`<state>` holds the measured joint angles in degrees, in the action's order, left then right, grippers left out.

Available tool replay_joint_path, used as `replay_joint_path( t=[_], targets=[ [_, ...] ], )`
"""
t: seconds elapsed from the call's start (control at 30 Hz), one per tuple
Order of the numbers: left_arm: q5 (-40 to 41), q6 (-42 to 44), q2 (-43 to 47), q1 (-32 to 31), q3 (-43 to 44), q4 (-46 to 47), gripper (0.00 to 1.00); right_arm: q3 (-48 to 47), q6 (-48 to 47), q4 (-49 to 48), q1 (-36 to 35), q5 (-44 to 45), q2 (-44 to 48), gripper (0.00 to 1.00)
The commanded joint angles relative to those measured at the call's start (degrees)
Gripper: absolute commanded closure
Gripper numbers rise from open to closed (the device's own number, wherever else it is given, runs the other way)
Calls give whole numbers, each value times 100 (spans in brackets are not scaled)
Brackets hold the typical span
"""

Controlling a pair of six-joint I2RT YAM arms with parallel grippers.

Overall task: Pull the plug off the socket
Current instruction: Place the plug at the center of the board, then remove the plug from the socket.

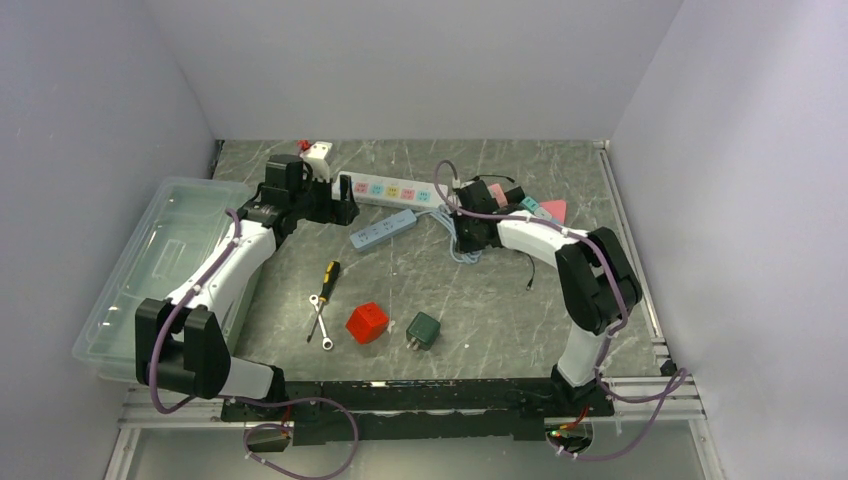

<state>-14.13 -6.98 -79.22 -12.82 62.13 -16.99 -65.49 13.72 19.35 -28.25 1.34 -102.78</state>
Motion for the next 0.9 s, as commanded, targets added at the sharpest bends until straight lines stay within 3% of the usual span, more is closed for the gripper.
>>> replay_joint_path(
  t=[0.0,0.5,0.57,0.7,0.8,0.87],
  targets=[
    [-171,-101,61,16,93,196,7,-17,235,-378,-442,-273,74,100],
    [228,-31,240,16,100,76,7,-892,1927,-688,-2452,-535,-318,99],
    [284,-26,249,25,115,65,7,-871,2097,-787,-2559,-565,-168,83],
    [332,-54,283,25,107,48,7,-772,2208,-720,-2589,-456,397,39],
    [279,-124,302,25,85,55,7,-646,2111,-395,-2544,-160,880,19],
    [265,-192,302,18,80,55,7,-442,2088,-256,-2413,35,1241,13]
  ],
)
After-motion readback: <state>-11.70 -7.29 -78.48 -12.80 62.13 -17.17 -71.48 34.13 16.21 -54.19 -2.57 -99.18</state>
